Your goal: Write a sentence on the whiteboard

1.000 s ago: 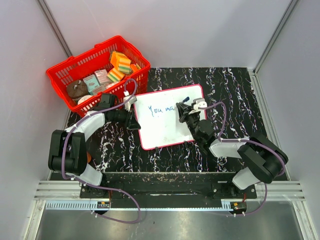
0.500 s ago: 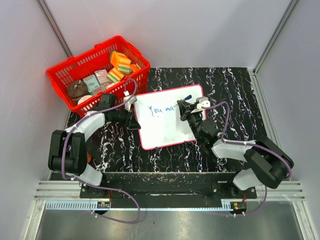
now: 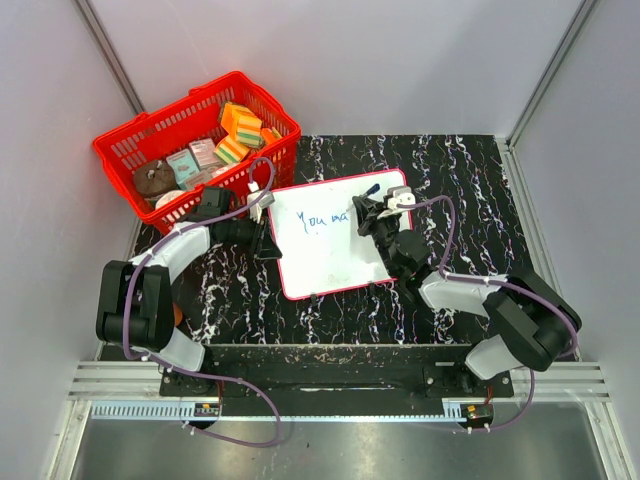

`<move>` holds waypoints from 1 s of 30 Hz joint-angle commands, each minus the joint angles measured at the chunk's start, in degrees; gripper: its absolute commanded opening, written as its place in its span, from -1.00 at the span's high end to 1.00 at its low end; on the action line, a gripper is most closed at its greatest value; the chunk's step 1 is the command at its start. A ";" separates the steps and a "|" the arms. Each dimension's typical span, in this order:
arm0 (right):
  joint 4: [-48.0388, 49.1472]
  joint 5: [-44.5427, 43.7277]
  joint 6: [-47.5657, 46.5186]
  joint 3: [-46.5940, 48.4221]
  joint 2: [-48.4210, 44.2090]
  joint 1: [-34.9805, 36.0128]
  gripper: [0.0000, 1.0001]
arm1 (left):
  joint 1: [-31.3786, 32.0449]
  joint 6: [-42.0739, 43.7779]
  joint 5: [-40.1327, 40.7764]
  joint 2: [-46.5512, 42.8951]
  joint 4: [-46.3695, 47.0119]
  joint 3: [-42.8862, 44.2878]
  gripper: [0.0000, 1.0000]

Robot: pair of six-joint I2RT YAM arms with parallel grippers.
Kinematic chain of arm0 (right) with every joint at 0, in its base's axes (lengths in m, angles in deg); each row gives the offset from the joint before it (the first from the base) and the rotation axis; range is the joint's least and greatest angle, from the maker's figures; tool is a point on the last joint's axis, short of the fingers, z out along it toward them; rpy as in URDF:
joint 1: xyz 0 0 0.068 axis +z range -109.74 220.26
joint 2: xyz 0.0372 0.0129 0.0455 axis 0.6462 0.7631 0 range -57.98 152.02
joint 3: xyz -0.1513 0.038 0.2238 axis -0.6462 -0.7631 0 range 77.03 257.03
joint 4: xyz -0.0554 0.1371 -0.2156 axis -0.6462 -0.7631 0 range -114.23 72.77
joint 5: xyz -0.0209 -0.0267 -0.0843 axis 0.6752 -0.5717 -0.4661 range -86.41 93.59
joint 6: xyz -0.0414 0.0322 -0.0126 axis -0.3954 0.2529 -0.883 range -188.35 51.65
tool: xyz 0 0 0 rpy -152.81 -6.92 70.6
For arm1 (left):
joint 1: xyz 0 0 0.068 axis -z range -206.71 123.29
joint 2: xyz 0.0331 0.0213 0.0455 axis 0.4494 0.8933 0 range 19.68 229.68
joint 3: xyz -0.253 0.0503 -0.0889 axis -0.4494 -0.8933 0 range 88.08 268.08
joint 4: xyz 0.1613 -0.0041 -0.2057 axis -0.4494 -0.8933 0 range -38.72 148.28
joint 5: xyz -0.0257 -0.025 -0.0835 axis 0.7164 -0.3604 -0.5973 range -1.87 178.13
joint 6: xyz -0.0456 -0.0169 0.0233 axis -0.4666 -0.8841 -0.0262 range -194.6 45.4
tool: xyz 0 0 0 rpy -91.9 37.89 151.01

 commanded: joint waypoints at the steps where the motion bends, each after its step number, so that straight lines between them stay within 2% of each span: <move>1: 1.12 -1.99 1.29 0.96 0.59 -0.58 1.00 | 0.69 2.68 0.34 -2.38 2.87 0.67 1.00; 12: 1.38 -2.87 1.55 1.92 3.32 -0.93 1.00 | 0.69 2.68 0.43 -2.38 2.78 0.58 1.00; 30: 1.91 -6.74 1.29 -0.45 1.47 -1.64 1.00 | 0.69 2.68 0.43 -2.29 2.78 0.76 1.00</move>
